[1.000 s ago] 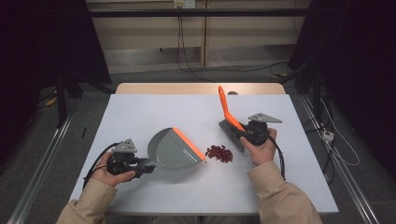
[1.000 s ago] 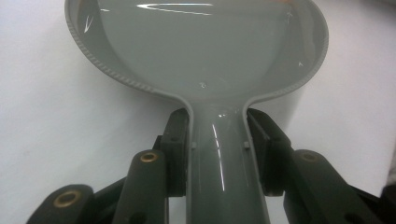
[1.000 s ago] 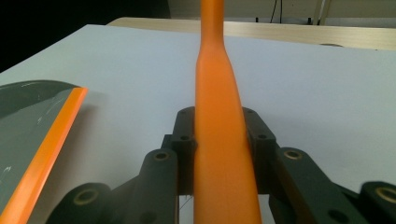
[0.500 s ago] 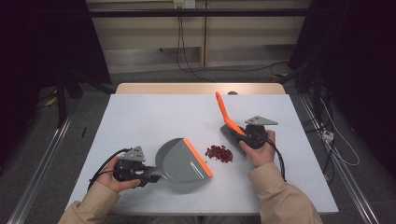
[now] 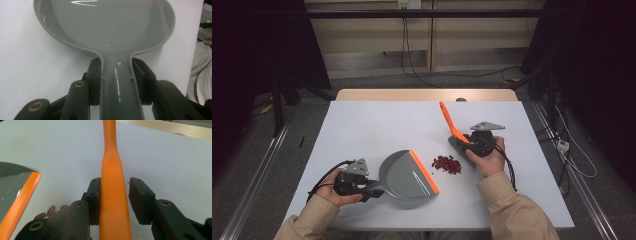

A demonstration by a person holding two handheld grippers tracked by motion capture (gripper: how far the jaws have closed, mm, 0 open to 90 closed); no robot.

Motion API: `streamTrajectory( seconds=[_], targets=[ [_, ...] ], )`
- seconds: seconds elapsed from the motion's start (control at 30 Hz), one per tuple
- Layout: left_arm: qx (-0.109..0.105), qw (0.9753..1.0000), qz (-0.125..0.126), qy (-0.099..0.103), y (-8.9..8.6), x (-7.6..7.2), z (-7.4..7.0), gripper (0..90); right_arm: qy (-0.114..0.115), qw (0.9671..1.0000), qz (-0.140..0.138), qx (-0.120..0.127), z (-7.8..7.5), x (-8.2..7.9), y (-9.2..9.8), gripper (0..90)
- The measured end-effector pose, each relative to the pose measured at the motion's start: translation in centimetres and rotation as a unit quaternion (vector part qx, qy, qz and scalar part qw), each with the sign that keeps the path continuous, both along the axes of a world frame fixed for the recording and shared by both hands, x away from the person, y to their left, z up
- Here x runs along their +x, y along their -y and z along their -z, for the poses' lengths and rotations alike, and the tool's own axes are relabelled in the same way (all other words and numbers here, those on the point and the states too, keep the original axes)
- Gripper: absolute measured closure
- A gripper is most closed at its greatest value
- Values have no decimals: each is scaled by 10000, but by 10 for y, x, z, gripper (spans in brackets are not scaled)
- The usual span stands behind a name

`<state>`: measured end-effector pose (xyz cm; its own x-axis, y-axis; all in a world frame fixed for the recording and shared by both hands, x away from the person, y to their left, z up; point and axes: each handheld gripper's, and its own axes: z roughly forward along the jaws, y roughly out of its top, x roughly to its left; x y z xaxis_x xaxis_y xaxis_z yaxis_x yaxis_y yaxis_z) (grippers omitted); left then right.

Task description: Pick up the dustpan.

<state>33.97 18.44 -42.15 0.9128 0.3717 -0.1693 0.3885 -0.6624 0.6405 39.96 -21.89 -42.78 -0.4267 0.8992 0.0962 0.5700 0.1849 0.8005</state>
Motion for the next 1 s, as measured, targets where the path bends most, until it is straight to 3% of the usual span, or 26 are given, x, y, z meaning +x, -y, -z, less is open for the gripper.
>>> streamTrajectory(
  seconds=[0.1,0.13,0.17,0.2,0.33,0.5,0.57,0.6,0.97,1.0],
  targets=[
    [40,10000,50,12,1,1,1,625,-18,9999,-76,-121,1,-1,0,709],
    [171,9998,43,52,2,1,0,625,-29,9999,-107,-120,0,-2,-1,710],
    [64,10000,50,-4,4,1,2,625,5,9998,-117,-166,0,-4,-2,710],
    [164,9998,46,56,5,1,1,625,56,9997,-137,-198,1,-6,-4,711],
    [121,9999,74,-51,10,3,1,625,200,9992,-216,-282,3,-14,-12,711],
    [210,9997,92,-12,16,6,0,625,243,9989,-252,-321,4,-22,-19,711],
    [132,9998,133,-102,18,7,1,624,300,9984,-279,-380,4,-24,-21,710],
    [227,9997,105,-62,18,7,0,624,303,9984,-296,-381,5,-25,-23,709],
    [215,9996,90,-153,27,12,4,623,312,9988,-275,-273,6,-29,-29,707],
    [251,9994,180,-132,27,13,4,624,300,9990,-242,-244,6,-30,-29,707]
  ],
)
